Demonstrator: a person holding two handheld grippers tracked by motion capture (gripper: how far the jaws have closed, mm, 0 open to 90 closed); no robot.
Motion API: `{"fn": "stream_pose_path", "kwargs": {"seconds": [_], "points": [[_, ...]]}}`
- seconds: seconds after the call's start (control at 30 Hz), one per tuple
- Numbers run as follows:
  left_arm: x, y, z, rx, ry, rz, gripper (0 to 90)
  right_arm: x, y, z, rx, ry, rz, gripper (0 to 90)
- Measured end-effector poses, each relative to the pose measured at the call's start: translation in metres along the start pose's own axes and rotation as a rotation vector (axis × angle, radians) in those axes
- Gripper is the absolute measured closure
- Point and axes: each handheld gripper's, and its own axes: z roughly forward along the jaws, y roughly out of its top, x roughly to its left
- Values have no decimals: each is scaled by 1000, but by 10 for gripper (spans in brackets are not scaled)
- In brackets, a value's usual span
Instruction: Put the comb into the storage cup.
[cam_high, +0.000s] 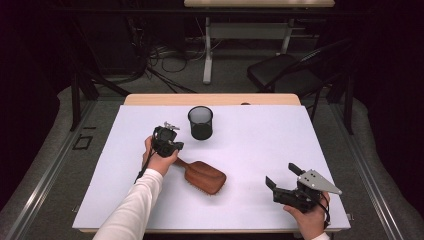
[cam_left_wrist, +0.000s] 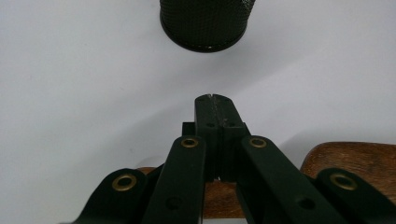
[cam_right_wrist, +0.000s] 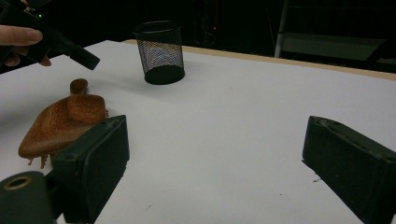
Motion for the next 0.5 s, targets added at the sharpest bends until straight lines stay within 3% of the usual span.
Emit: {"fn": "stream_pose_path", "kwargs": {"seconds": [0.5], "points": [[-1, -2, 9, 34, 23, 13, 900, -1, 0, 0, -2, 0, -1, 74]]}}
